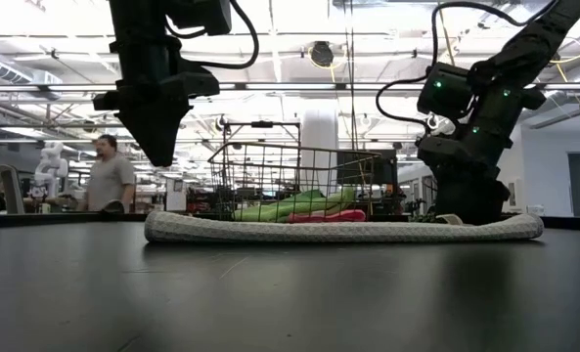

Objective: Fold microfiber towels
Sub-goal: Fold the gray microfiber cloth

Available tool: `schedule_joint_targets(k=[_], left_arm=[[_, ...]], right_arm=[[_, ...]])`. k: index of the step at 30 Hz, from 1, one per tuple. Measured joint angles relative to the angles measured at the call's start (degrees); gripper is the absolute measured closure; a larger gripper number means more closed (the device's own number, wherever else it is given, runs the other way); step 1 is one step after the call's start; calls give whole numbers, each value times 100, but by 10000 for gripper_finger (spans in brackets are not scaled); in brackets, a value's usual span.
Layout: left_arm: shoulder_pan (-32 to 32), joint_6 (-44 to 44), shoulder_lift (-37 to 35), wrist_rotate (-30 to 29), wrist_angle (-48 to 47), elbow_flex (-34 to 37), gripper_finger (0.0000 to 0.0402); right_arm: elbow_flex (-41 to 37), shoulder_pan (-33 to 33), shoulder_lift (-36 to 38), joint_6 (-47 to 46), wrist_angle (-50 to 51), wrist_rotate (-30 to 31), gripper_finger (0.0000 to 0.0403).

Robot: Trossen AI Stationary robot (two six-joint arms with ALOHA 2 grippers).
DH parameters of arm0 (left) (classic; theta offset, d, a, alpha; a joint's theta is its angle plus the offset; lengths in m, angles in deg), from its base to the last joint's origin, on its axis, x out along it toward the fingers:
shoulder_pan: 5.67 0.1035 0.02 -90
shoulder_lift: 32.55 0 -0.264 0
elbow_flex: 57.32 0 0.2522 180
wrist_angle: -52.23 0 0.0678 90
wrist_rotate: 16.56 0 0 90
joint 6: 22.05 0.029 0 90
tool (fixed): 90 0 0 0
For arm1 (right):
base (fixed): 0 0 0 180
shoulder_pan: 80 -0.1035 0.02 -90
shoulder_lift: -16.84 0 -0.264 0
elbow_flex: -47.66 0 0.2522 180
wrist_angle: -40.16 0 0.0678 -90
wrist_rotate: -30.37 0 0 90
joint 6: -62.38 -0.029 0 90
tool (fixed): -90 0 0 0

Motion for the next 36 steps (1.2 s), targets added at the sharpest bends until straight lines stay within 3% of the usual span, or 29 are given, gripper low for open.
schedule_joint_targets(k=[8,18,36], left_arm=[[0,-22,0,0,0,0,321],[0,-18,0,0,-2,0,321],[0,0,0,-2,-2,0,321]], right_arm=[[-16,-2,-13,2,-218,-29,288],[-15,-7,-13,6,-645,-179,395],[-9,0,-11,-11,-1407,134,402]])
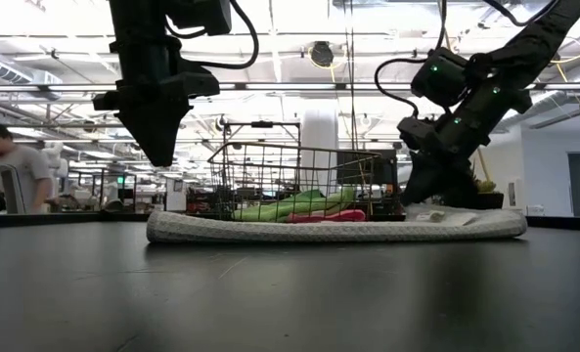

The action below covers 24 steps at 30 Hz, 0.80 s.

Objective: Fold microfiber towels
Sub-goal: Fold the gray microfiber cloth

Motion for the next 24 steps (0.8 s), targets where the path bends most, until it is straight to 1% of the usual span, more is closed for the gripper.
schedule_joint_targets(k=[7,12,19,21,24], left_arm=[[0,3,20,-29,16,0,321],[0,48,118,-139,192,2,321],[132,604,134,-128,1052,11,320],[136,649,215,-120,1283,58,320],[132,651,267,-35,1393,190,320]], right_arm=[[0,2,0,-96,22,30,402],[0,2,0,-97,23,33,402],[0,2,0,-98,21,34,403],[0,2,0,-98,23,34,403],[0,2,0,-101,24,34,403]])
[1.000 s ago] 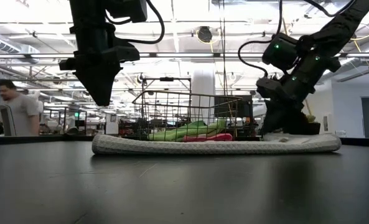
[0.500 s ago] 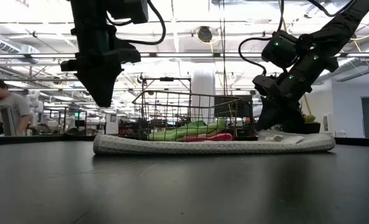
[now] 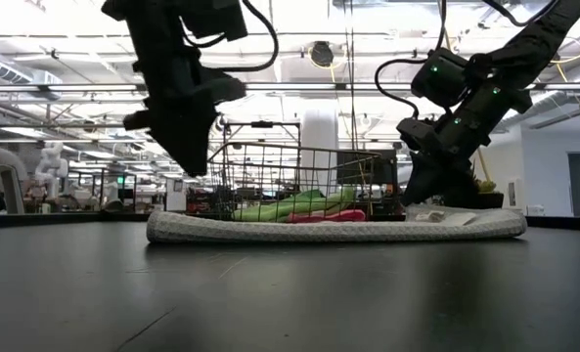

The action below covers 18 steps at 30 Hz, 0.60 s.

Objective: Fold microfiber towels
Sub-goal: Fold the gray microfiber cloth

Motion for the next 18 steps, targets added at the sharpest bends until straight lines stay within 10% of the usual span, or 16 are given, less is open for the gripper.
schedule_joint_targets(k=[18], left_arm=[[-25,-194,489,301,549,473,321]], right_arm=[[4,0,2,-42,26,-2,403]])
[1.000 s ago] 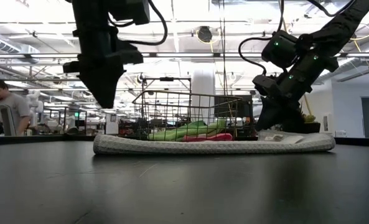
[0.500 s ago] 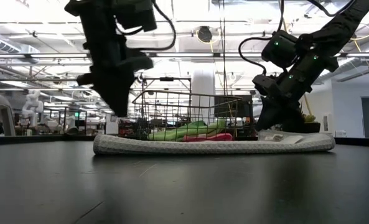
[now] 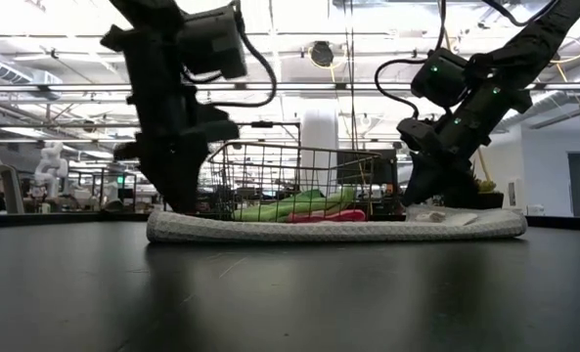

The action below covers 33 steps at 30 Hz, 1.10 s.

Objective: Fold microfiber towels
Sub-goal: Fold the gray microfiber cloth

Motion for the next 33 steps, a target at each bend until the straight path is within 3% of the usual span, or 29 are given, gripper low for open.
schedule_joint_targets(k=[10,18,33], left_arm=[[-118,-33,418,105,354,4,321],[-383,-307,412,143,106,9,321],[-1235,-1139,418,277,80,13,321]], right_arm=[[-5,-25,7,-17,281,-18,403],[-2,-253,33,-235,547,-22,403],[-2,-1846,33,-1491,513,200,403]])
